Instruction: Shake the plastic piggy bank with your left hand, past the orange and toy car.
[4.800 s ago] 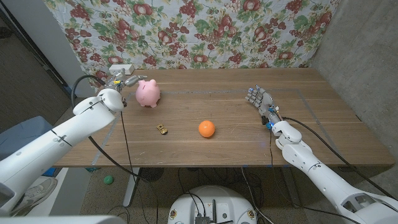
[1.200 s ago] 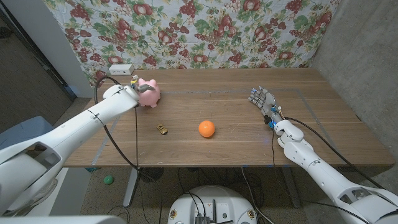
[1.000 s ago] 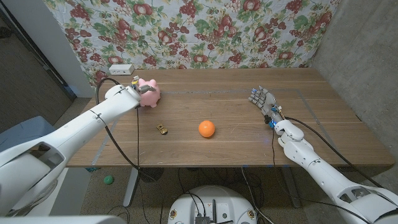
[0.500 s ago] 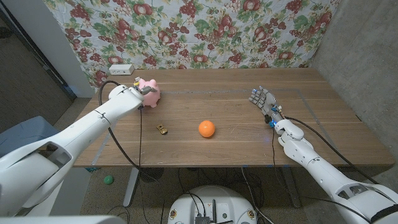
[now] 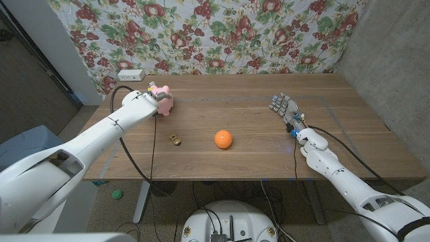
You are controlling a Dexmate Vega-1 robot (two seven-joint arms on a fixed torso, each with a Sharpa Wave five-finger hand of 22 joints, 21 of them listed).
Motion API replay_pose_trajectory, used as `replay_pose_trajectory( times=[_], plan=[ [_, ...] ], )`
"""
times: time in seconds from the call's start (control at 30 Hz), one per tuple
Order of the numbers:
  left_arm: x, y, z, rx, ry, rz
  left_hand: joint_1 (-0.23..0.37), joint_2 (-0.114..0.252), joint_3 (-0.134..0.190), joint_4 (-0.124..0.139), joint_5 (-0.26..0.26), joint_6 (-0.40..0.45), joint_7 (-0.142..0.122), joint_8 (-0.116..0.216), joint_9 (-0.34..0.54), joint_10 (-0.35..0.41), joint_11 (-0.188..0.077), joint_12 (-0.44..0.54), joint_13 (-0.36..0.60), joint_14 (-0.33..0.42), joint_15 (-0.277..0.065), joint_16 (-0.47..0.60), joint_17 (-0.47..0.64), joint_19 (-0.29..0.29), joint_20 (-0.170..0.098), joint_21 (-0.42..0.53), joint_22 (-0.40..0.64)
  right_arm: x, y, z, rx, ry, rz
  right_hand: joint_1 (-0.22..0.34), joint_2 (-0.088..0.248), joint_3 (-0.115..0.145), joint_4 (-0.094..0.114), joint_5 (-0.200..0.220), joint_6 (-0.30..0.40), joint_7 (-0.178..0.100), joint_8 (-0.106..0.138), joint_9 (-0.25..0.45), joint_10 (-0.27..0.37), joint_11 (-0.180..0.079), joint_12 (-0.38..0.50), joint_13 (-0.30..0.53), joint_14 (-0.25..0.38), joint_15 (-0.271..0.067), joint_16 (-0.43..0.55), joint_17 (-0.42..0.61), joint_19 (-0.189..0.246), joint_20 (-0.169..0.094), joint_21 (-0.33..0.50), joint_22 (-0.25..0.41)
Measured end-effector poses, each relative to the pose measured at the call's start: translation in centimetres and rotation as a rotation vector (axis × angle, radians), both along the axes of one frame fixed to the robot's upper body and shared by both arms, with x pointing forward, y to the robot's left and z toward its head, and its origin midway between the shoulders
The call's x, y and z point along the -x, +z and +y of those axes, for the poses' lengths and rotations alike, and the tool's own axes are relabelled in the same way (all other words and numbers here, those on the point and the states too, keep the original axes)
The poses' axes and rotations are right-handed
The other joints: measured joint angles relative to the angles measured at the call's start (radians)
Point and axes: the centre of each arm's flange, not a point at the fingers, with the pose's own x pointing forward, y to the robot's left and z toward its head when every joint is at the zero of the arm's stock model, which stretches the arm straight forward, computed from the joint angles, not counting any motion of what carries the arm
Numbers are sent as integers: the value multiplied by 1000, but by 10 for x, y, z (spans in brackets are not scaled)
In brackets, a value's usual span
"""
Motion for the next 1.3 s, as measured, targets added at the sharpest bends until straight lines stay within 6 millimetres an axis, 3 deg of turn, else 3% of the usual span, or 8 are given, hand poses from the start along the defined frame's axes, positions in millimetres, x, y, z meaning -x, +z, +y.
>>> replay_pose_trajectory(
  times=[0.23,0.37,0.6,0.73,0.9,1.0,1.1,1.3],
  plan=[
    [-2,3,-2,-8,1,12,121,10,35,-4,13,60,4,28,0,94,-32,4,-3,122,-44,6,0,123,-4,20,0,-1,-1,0,-4,-5,2,0,0,0,0,0,6,-6,0,0,0,0,0,0,7,-1,0,0,4,-4,0,0],
    [-2,1,0,-7,13,37,168,-34,47,0,31,118,8,51,2,166,-57,4,-3,200,-68,14,0,201,-26,37,1,-1,-1,0,-5,-6,2,-8,9,0,0,0,5,-6,0,0,4,4,0,0,13,-2,0,0,3,-4,-3,0],
    [-7,1,0,-9,28,64,228,-95,51,1,62,242,13,95,9,283,-85,15,0,301,-43,36,2,259,-13,98,10,-2,-1,0,-7,-13,2,4,22,4,4,0,11,0,0,0,7,0,0,0,14,-1,0,5,3,-4,-7,0],
    [-8,0,0,-1,31,66,249,-116,51,1,75,334,6,146,12,409,-112,39,3,399,-38,58,6,314,-28,138,16,-1,0,1,-7,-15,1,4,22,7,7,0,11,0,0,0,7,0,0,0,14,-1,0,5,3,-4,-7,0],
    [-8,3,1,5,43,43,266,-133,51,1,87,362,12,205,18,474,-69,96,20,492,37,94,12,355,3,208,30,-1,0,2,-7,-15,-2,-7,12,7,13,0,11,0,0,0,7,0,0,0,14,-1,0,4,3,-4,-11,0],
    [-8,0,2,26,59,17,301,-167,51,1,87,416,56,232,18,525,-20,142,27,561,100,147,41,375,22,282,47,0,1,2,-6,-20,-2,-7,12,7,13,0,11,0,0,0,11,3,0,0,14,-1,0,4,4,-3,-11,0],
    [-6,0,2,32,83,-18,333,-199,51,1,87,431,71,270,18,552,7,178,27,607,144,192,61,385,33,362,47,0,1,2,-3,-21,-3,-7,12,7,13,0,11,0,0,0,11,4,0,0,14,-1,0,4,11,4,-11,0],
    [-2,-4,0,49,121,-63,363,-230,42,-8,80,454,73,278,19,564,18,205,27,627,162,227,61,387,34,442,69,1,1,3,1,-23,-1,-7,12,10,15,0,11,0,0,0,11,4,0,0,14,-1,0,7,11,3,-15,0]
  ],
)
